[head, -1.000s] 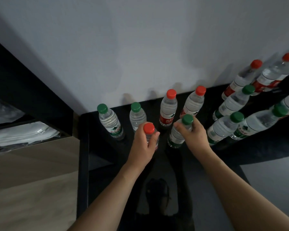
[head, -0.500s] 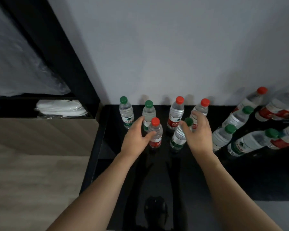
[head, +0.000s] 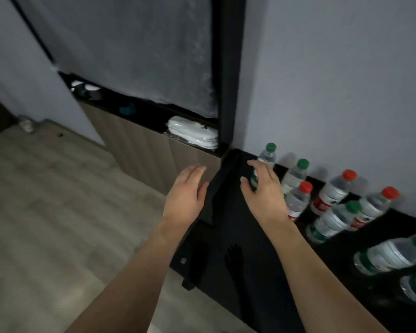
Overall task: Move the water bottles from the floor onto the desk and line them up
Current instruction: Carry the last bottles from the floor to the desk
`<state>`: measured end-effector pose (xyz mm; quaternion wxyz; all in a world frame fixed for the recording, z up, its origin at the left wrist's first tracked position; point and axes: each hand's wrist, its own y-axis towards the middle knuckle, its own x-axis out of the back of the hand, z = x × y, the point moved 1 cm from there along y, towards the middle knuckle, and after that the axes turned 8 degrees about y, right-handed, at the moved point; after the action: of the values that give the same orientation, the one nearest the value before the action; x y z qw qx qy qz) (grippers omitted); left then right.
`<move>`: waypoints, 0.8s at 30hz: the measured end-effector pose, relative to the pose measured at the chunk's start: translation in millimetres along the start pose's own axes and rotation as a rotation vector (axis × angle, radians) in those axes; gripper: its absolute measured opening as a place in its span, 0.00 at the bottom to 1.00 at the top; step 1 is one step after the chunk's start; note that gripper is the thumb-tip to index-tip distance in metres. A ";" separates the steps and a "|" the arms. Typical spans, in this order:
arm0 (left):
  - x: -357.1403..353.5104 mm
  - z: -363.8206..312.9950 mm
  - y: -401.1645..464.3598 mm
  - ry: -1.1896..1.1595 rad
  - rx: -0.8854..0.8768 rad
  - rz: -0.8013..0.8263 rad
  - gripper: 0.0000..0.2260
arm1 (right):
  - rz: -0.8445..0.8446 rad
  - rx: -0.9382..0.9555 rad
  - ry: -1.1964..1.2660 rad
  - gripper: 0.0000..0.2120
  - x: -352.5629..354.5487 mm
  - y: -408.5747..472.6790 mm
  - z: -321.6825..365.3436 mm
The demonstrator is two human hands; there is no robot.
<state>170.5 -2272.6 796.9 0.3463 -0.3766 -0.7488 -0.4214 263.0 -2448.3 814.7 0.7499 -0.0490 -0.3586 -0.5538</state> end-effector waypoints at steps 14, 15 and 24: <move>187.9 226.6 -145.9 0.255 0.582 -0.236 0.20 | 0.553 0.281 0.189 0.22 -231.9 -42.9 208.2; 199.3 239.5 -158.9 0.270 0.621 -0.244 0.20 | 0.583 0.293 0.186 0.22 -246.2 -49.5 222.1; 270.8 333.6 -237.4 0.329 0.812 -0.336 0.21 | 0.739 0.442 0.174 0.21 -350.6 -88.9 322.3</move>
<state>-228.8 -1987.2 800.2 0.5068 -0.0125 -0.8388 -0.1986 -15.2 -2051.7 816.2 0.9174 0.0344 -0.3624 -0.1605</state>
